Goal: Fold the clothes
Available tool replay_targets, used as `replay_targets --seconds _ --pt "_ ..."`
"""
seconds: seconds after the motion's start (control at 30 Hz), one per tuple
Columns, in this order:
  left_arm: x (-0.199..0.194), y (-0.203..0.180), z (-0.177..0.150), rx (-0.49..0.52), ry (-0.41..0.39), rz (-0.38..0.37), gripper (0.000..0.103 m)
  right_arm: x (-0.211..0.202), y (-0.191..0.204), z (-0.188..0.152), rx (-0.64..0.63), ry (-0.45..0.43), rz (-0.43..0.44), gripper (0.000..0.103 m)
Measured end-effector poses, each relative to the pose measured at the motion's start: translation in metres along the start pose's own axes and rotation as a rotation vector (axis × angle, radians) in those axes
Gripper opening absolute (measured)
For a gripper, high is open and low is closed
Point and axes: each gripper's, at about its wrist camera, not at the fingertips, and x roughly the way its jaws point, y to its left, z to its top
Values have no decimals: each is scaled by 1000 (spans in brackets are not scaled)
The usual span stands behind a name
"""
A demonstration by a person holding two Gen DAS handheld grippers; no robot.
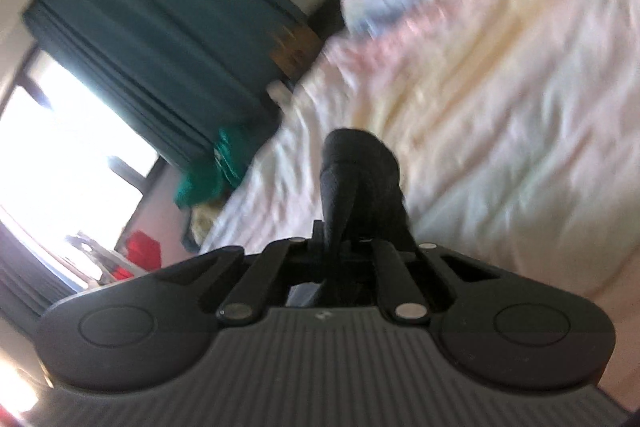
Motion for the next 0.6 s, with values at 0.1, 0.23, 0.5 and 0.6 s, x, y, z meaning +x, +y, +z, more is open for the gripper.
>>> replay_targets --seconds 0.1,0.23,0.5,0.6 --pt "-10 0 -4 -24 15 -59 4 -2 -5 2 -44 -36 -68 5" --pt "-16 -4 -9 -42 45 -119 5 14 -26 -3 -61 54 -237 6" --pt "6 -1 -12 -95 96 -134 8 34 -40 -21 -166 182 -388 7" --pt "6 -2 -9 -97 80 -141 24 36 -36 -21 -169 194 -390 12"
